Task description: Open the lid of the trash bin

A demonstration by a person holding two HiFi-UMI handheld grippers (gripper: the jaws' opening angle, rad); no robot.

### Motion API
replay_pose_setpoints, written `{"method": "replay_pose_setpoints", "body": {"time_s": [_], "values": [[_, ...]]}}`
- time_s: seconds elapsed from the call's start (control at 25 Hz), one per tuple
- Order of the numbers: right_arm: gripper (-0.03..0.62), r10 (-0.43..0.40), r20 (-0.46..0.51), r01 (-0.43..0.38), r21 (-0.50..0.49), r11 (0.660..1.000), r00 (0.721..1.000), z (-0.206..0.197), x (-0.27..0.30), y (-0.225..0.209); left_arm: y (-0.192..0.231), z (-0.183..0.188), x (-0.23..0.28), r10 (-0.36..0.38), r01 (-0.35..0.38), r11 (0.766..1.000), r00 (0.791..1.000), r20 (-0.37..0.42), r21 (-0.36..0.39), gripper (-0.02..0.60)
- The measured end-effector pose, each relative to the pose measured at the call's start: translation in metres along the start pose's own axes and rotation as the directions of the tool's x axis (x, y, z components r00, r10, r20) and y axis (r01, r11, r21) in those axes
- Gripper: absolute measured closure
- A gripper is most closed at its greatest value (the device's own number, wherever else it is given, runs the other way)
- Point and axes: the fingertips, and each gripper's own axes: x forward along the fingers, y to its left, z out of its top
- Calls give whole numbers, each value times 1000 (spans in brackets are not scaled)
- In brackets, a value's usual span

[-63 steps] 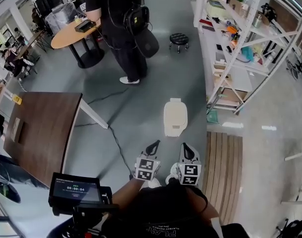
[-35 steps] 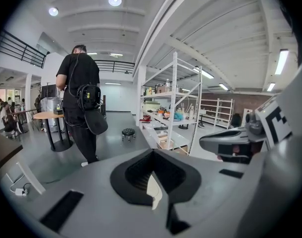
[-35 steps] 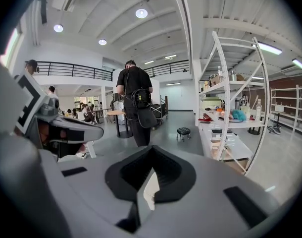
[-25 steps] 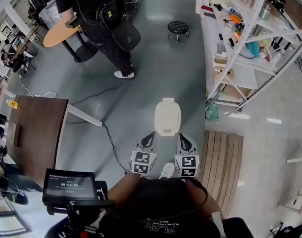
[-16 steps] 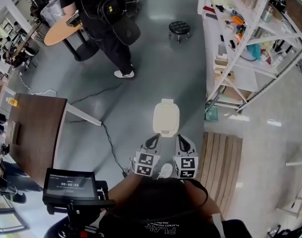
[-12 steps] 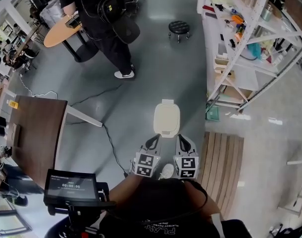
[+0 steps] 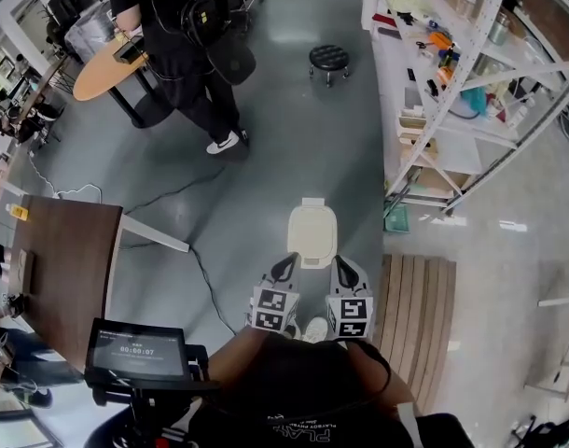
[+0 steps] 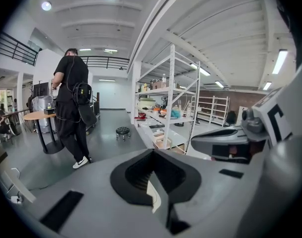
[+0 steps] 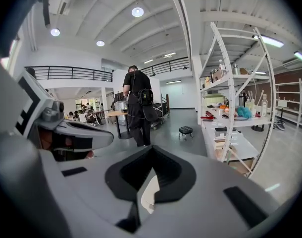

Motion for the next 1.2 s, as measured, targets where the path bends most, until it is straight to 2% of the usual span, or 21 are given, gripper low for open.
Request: {"method": "replay_pose_setpoints", "body": {"time_s": [0.32, 0.56, 0.96, 1.2], "values": [[594, -24, -4, 24, -9, 1000, 1000, 9, 27, 4, 27, 8, 10, -16, 16, 1000, 1000, -9, 6, 583], [594, -30, -11, 30, -18, 999, 1000, 21, 51, 12, 57, 24, 15, -10, 10, 1000, 1000, 18, 17, 583], [594, -54, -26, 54, -20, 998, 998, 22, 80, 29, 93, 15, 25, -28, 28, 1000, 1000, 6, 0, 583], [594, -60, -41, 60, 6, 998, 997, 14, 86, 36, 100, 13, 23, -54, 54, 998, 999, -1, -24, 583]]}}
